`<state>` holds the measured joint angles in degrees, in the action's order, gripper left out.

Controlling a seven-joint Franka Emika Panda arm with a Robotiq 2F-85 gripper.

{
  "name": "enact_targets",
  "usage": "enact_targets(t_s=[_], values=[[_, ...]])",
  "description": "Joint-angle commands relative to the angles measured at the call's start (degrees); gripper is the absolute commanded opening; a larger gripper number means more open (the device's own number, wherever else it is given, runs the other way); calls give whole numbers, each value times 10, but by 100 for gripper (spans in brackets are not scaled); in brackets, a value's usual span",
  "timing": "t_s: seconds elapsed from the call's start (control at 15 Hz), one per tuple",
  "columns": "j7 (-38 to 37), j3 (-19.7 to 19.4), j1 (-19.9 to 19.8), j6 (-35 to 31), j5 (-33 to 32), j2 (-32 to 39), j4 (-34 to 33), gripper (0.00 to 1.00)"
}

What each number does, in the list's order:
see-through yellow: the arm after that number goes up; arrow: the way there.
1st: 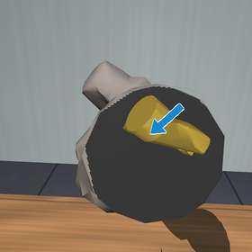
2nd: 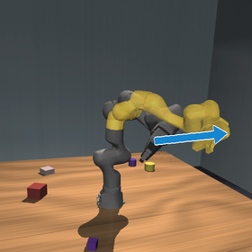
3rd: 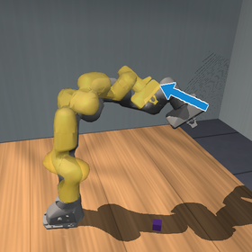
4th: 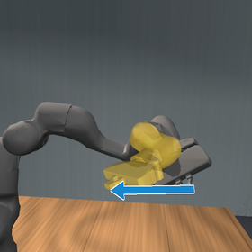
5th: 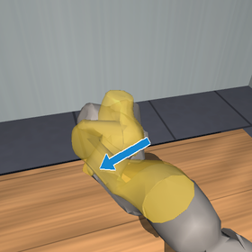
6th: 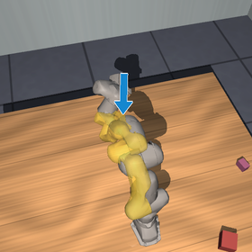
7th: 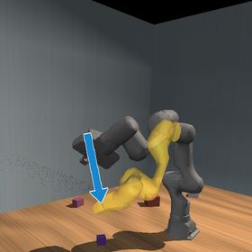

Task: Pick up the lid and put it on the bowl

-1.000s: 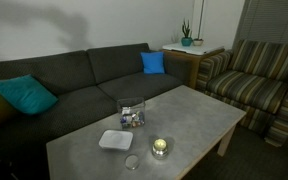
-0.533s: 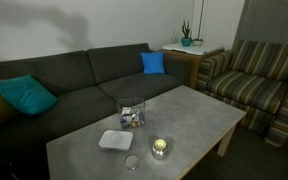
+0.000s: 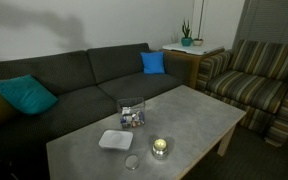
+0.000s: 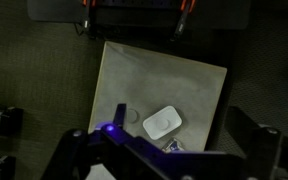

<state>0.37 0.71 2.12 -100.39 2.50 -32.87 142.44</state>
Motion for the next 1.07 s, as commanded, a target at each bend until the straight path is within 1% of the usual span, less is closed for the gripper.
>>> enact_targets(t_s=[0.0, 0.2, 0.27, 0.33, 0.67, 0.73, 0.8, 0.93, 1.0], values=[[12, 14, 15, -83, 5, -15, 64, 100], [4, 29, 33, -122, 6, 15, 91, 100], [8, 31, 39, -116, 8, 29, 92, 100], [2, 26, 31, -100, 1, 5, 83, 100], [2, 31, 39, -105, 1, 24, 91, 100], [-5, 34, 38, -127, -1, 8, 104, 100], [-15, 37, 38, -146, 4, 8, 108, 100], [-32, 42, 37, -199, 6, 42, 102, 100], [-38, 44, 39, -230, 8, 72, 96, 100]])
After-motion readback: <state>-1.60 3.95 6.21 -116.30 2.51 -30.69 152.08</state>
